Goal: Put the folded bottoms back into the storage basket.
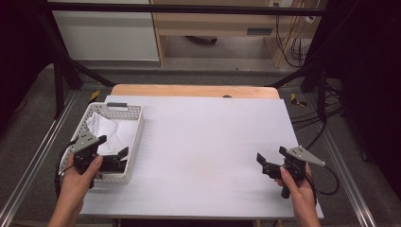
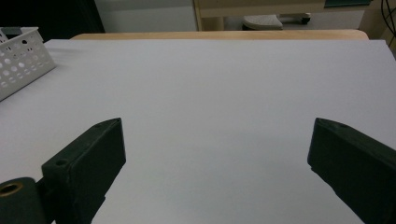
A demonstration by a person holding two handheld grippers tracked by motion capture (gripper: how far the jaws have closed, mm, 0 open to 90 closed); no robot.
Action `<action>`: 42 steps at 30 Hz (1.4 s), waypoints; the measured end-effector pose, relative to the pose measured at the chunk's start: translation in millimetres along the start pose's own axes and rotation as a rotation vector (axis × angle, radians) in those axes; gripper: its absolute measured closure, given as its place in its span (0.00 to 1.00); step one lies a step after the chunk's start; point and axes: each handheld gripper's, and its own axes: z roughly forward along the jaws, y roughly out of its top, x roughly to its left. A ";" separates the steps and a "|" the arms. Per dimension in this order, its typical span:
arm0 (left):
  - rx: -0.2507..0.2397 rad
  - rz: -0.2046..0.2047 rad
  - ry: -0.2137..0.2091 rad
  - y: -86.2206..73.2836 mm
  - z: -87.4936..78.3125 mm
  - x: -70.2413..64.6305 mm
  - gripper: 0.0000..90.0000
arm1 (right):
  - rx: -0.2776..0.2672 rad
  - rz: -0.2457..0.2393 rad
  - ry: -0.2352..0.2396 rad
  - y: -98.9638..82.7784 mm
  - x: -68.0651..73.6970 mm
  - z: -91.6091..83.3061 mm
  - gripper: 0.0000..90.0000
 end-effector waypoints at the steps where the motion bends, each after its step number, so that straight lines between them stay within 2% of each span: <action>1: 0.001 0.000 0.000 -0.1 0.3 -0.3 0.05 | -0.001 -0.002 0.000 -0.5 0.2 0.4 0.05; 8: 0.004 0.007 -0.007 -0.3 2.1 -3.0 0.05 | 0.003 -0.002 0.006 -3.5 3.0 2.8 0.05; 24: 0.011 0.015 -0.019 0.0 5.6 -8.4 0.05 | 0.021 -0.039 0.033 -8.2 16.1 14.3 0.06; 42: 0.005 0.024 -0.014 1.5 4.0 -8.4 0.05 | 0.050 -0.102 0.089 -12.2 42.0 31.9 0.06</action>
